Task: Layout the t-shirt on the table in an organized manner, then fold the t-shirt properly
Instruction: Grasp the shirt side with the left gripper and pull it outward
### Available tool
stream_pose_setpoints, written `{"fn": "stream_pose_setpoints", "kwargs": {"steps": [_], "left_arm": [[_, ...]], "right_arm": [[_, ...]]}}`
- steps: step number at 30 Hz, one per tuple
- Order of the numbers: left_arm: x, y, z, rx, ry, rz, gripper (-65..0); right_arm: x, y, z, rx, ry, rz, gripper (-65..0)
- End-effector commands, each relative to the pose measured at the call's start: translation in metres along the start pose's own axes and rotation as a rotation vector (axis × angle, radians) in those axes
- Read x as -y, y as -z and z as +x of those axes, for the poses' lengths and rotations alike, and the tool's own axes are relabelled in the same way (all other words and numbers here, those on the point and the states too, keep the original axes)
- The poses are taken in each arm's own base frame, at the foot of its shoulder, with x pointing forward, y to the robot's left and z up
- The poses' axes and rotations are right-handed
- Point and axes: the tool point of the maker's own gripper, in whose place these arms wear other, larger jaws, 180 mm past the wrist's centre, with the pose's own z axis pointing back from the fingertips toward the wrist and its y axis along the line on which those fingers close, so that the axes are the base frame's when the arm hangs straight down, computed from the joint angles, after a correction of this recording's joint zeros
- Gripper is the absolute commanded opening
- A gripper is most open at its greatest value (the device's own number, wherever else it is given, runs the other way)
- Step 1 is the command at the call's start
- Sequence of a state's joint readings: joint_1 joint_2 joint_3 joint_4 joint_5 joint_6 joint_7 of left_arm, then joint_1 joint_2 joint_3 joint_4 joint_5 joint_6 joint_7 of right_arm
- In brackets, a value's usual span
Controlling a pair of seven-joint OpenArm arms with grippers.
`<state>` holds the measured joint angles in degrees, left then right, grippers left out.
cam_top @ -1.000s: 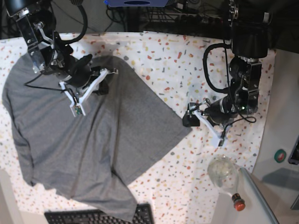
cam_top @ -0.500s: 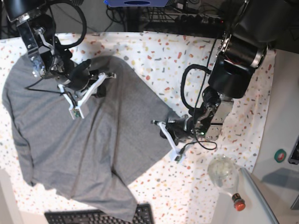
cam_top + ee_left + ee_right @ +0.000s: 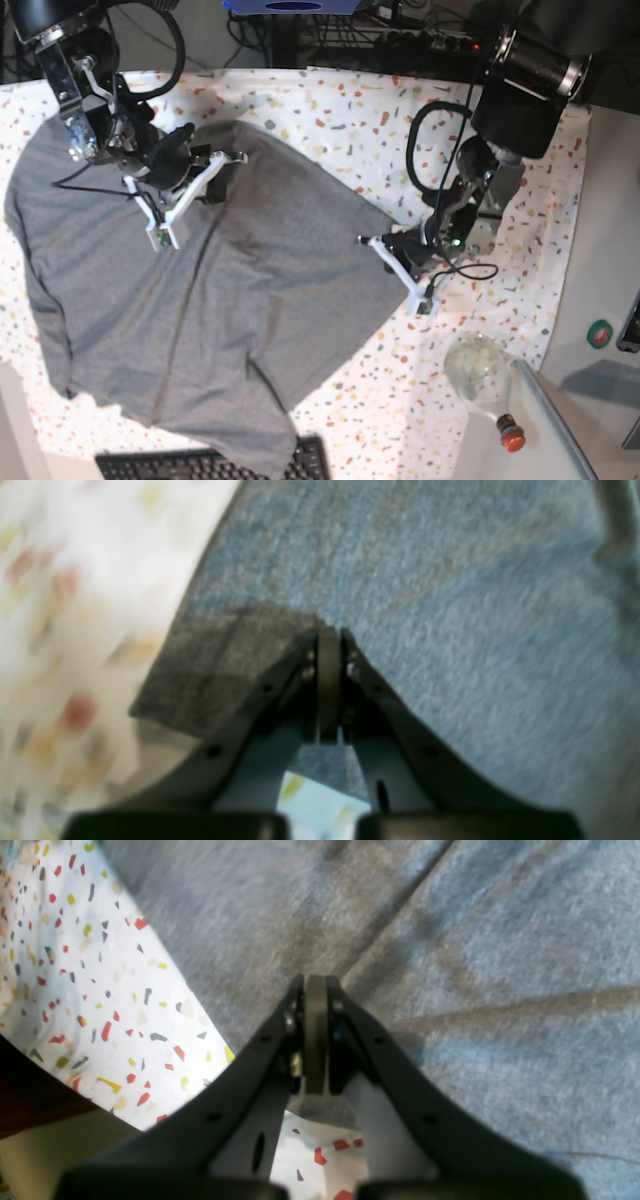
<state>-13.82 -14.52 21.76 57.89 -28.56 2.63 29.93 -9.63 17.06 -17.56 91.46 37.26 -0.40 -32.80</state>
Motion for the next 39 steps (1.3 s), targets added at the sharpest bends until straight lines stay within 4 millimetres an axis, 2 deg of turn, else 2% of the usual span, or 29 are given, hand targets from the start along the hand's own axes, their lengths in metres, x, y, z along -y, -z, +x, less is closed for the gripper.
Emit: {"fn": "stream_pose_setpoints", "kwargs": {"steps": [1,6,8,11,16,18,21,24,25,27,29,31,35,39], "left_arm": [[-0.011,-0.006,-0.024,-0.074,0.007,0.034,-65.0],[-0.037,-0.027,-0.062,-0.089,-0.075,0.097,-65.0],[-0.048,-0.038,-0.067,-0.070,-0.127,0.114,-65.0],[-0.058,-0.057,-0.056,0.003,-0.178,0.129,-65.0],[-0.057,-0.097,-0.022,0.093,-0.217,0.114,-65.0],[-0.056,-0.109,-0.018,0.114,-0.264,0.112,-65.0],[-0.074,-0.129,-0.028,0.145,-0.364,0.163,-65.0],[-0.102,-0.145,-0.053,0.146,-0.469,0.243,-35.4],[-0.110,-0.147,-0.062,0.135,-0.493,0.265,-27.3],[-0.110,-0.142,-0.074,0.104,-0.471,0.242,-18.6],[-0.107,-0.135,-0.084,0.072,-0.439,0.199,-15.5],[-0.110,-0.128,-0.097,0.039,-0.444,0.183,-16.0],[-0.110,-0.114,-0.102,0.013,-0.478,0.173,-16.6],[-0.108,-0.111,-0.099,0.022,-0.496,0.168,-18.6]], "right_arm": [[0.006,-0.005,0.016,0.051,-0.006,-0.006,-65.0],[0.015,-0.008,0.019,0.060,0.012,-0.027,-65.0],[0.020,-0.010,0.016,0.057,0.021,-0.038,-65.0],[0.023,-0.011,0.015,0.058,0.026,-0.043,-65.0],[0.022,-0.011,0.014,0.054,0.026,-0.042,-65.0],[0.022,-0.011,0.014,0.055,0.025,-0.041,-65.0],[0.022,-0.011,0.011,0.050,0.027,-0.041,-65.0],[0.022,-0.011,0.006,0.041,0.032,-0.042,-65.0],[0.022,-0.012,0.005,0.040,0.031,-0.043,-65.0],[0.022,-0.012,0.004,0.038,0.032,-0.043,-65.0],[0.022,-0.012,0.004,0.038,0.032,-0.043,-65.0],[0.022,-0.012,0.004,0.038,0.032,-0.043,-65.0],[0.022,-0.012,0.004,0.038,0.032,-0.043,-65.0],[0.022,-0.012,0.003,0.035,0.033,-0.043,-65.0]]}}
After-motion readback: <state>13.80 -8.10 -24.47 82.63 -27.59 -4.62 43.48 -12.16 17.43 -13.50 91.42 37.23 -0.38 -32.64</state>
